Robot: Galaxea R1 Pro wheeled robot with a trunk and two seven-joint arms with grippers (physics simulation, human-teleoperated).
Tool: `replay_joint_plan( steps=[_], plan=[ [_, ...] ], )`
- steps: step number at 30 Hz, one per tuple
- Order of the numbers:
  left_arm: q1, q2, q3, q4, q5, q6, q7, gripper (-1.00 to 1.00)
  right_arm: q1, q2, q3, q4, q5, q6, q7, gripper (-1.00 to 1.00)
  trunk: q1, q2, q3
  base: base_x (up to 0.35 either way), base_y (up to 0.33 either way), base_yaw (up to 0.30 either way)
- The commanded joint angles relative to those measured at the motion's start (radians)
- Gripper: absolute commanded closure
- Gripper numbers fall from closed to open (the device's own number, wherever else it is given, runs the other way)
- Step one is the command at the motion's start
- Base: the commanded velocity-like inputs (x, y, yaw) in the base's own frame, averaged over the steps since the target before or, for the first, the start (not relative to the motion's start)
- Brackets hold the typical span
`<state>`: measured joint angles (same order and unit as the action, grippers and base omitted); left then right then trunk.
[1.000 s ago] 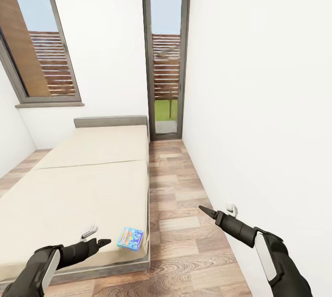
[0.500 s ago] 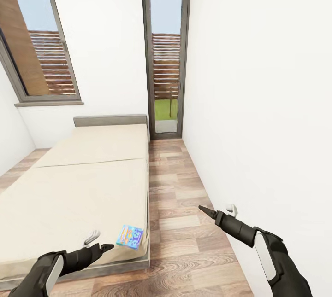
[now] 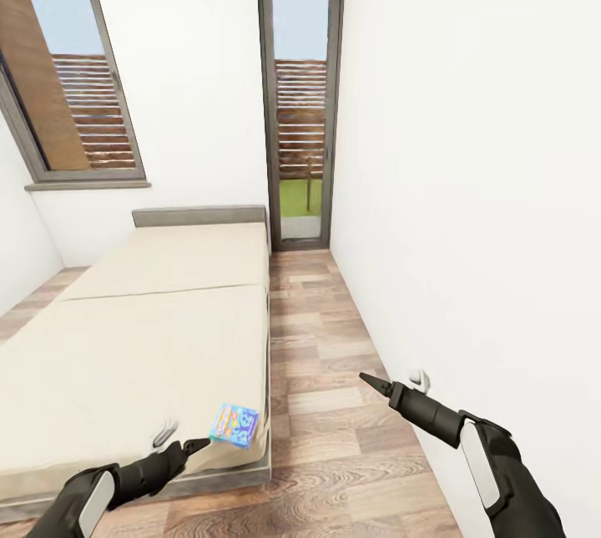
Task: Put all the toys in the child's room - the three board games (two on the bed and one on the table), the two jigsaw puzzles on the table, and the tennis ball on the table - inside the toy box on the table in the child's room.
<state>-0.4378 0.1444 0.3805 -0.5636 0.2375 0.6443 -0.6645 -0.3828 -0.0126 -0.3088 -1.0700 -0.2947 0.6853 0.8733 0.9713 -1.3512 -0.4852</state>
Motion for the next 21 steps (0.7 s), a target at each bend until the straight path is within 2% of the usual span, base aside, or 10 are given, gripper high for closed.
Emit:
replay_joint_plan(
  steps=[1, 7, 16, 21],
  plan=[
    [-0.001, 0.001, 0.003, 0.007, 0.009, 0.005, -0.003, -1.00, -0.001, 0.000, -0.001, 0.000, -0.004, 0.007, 0.001, -1.00, 0.004, -0.008, -0.004, 0.000, 0.000, 0.000],
    [-0.001, 0.003, 0.004, 0.025, 0.026, 0.000, -0.005, -1.00, -0.001, 0.000, -0.001, -0.001, -0.004, 0.008, 0.001, -1.00, 0.027, -0.050, -0.023, 0.000, 0.000, 0.000],
    [-0.001, 0.002, 0.010, 0.030, 0.032, -0.002, -0.005, -1.00, -0.001, 0.000, -0.001, -0.001, -0.003, 0.010, 0.000, -1.00, 0.061, -0.113, -0.051, 0.000, 0.000, 0.000],
    [-0.001, 0.002, 0.024, 0.031, 0.055, 0.000, -0.007, -1.00, -0.001, 0.000, -0.001, 0.000, -0.003, 0.010, -0.001, -1.00, 0.081, -0.148, -0.067, 0.000, 0.000, 0.000]
  ],
)
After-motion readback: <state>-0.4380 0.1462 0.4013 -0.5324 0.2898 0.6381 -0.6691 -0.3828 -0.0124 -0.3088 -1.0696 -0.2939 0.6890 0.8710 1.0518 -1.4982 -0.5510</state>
